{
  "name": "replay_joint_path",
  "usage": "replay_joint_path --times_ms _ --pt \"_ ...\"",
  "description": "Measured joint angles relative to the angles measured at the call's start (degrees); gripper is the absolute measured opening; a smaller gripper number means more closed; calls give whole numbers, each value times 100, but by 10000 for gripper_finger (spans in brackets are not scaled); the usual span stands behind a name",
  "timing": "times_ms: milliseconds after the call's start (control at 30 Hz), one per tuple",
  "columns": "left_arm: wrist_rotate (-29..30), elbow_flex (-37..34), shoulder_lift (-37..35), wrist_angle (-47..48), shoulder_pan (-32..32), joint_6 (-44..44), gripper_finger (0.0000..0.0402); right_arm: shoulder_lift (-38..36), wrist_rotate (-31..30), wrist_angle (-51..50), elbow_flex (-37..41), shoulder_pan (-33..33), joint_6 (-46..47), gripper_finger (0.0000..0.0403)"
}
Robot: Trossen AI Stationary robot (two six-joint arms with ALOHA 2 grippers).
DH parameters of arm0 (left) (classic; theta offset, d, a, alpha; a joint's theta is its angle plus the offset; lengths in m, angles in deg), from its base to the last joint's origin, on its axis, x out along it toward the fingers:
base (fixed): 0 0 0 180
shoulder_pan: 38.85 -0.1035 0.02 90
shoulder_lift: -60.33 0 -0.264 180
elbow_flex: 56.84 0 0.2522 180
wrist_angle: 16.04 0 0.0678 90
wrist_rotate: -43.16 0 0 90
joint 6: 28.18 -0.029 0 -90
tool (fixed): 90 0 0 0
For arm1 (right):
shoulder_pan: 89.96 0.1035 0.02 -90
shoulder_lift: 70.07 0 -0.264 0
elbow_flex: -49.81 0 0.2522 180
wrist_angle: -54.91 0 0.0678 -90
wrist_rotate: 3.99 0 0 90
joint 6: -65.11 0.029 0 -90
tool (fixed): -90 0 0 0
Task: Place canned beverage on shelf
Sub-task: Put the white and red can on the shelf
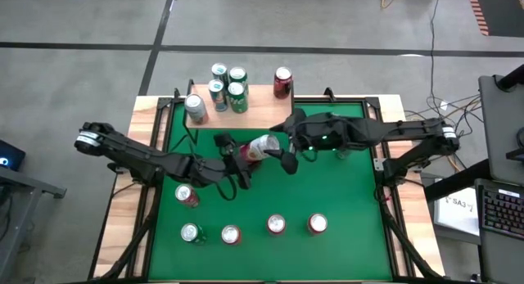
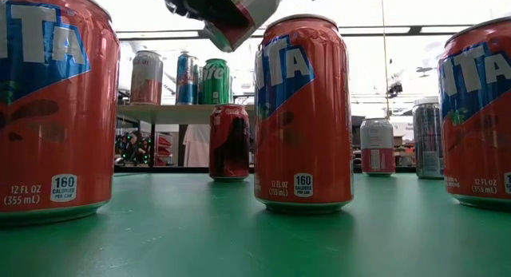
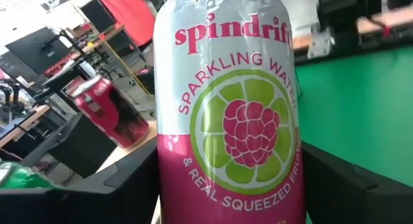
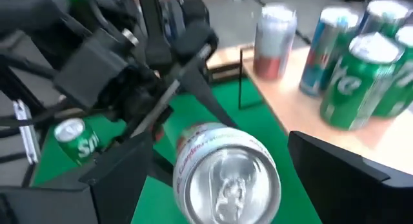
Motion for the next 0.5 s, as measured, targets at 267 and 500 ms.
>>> replay_joint_path --times_ms 267,500 --pt "19 -282 -447 -1007 84 -610 281 -658 -13 512 183 11 -726 351" --pt "-372 -1521 -1053 -3691 175 -1373 281 -987 -15 2657 1683 55 -1422 352"
